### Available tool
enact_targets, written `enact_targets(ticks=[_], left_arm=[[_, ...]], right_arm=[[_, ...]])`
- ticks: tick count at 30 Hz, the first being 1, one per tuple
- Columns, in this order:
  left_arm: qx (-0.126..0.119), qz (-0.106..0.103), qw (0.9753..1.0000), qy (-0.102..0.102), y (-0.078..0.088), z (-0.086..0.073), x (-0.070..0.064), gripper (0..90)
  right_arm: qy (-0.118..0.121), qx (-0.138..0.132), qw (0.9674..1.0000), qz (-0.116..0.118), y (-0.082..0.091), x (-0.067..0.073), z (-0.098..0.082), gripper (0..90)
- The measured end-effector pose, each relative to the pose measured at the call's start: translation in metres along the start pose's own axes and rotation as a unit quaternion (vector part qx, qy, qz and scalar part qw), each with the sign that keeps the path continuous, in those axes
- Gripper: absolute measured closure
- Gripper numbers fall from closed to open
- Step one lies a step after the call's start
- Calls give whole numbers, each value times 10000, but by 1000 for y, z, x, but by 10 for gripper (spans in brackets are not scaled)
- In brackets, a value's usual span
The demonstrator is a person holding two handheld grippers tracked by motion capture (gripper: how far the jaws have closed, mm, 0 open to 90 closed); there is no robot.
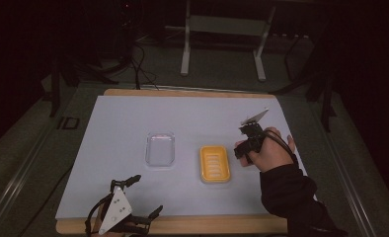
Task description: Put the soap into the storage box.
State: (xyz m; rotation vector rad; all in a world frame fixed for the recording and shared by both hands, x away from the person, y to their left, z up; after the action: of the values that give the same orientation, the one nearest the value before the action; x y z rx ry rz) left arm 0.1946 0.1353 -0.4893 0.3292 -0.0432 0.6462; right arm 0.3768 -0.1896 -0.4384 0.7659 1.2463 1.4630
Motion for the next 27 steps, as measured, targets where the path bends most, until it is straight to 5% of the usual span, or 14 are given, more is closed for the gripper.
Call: enact_targets(ticks=[9,15,27], left_arm=[[-10,6,10000,-6,0,0,0,4],[-23,7,10000,-6,1,0,0,4],[-39,4,10000,-26,1,1,0,4]], right_arm=[[112,-51,9999,-20,5,31,8,378],[37,8,9993,361,-1,52,10,379],[-258,154,9979,581,-35,78,9,379]])
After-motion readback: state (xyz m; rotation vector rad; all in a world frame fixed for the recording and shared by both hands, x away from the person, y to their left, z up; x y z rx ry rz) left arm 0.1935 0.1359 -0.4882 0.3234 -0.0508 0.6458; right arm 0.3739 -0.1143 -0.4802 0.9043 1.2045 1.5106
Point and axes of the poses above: each handheld gripper's, and its own axes: y roughly backward along the jaws, z roughly out of its top, x roughly to its left, the point moved 4 cm from there along -y, roughly forward along the jaws, and after that the axes turned 8 degrees about -z, right-handed, at the moved point
